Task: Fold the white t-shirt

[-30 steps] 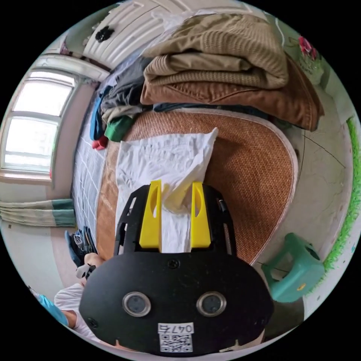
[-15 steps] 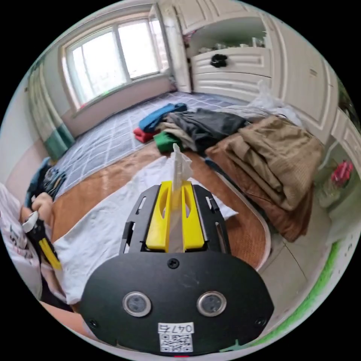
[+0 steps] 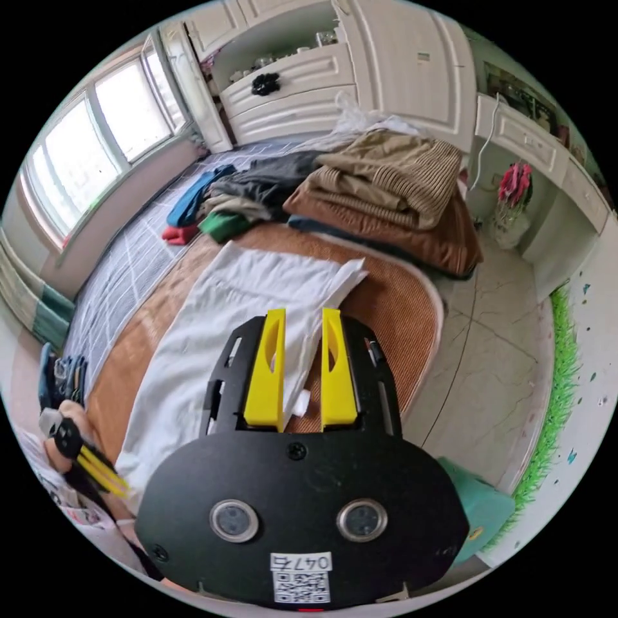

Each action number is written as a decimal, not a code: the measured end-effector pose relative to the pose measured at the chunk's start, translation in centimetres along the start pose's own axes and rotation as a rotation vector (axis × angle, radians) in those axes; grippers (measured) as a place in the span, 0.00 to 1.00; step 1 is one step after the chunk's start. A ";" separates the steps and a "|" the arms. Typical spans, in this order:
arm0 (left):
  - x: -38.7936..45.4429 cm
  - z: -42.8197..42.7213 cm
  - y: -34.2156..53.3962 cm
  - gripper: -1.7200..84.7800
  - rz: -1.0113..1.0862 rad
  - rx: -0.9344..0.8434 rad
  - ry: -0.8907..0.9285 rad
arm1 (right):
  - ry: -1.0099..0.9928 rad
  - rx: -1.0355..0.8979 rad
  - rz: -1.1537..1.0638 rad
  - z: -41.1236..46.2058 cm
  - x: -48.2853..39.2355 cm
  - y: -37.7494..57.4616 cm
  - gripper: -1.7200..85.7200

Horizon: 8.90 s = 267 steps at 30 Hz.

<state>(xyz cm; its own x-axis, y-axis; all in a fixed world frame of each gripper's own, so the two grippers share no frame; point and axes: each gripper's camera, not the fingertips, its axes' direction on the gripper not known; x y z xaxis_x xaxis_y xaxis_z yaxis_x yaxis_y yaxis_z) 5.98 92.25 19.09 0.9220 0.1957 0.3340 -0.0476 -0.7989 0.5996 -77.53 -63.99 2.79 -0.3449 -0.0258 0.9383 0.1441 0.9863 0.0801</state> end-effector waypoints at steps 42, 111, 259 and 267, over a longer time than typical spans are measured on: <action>-6.1 -2.2 33.3 0.01 -0.747 0.494 0.814 | -1.003 -0.271 0.222 -29.0 -10.1 45.0 0.02; -1.9 21.1 15.8 0.04 -0.747 -0.129 0.311 | -0.298 -0.419 -0.114 -24.0 -17.3 20.5 0.01; 37.0 -87.5 119.0 0.02 -1.444 1.109 -0.649 | -0.954 -0.015 -0.655 -67.0 -44.2 -3.2 0.00; 38.0 -82.3 116.3 0.01 -1.576 1.122 -0.659 | -0.957 -0.022 -0.524 -65.1 -37.2 -3.7 0.00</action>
<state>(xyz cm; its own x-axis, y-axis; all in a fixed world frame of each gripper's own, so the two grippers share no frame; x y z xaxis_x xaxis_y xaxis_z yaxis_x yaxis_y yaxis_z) 3.89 53.61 161.32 -0.0967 0.9381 -0.3325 0.7364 -0.1573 -0.6580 -4.87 -77.30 -10.48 -0.9457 -0.2952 0.1359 -0.2179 0.8863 0.4086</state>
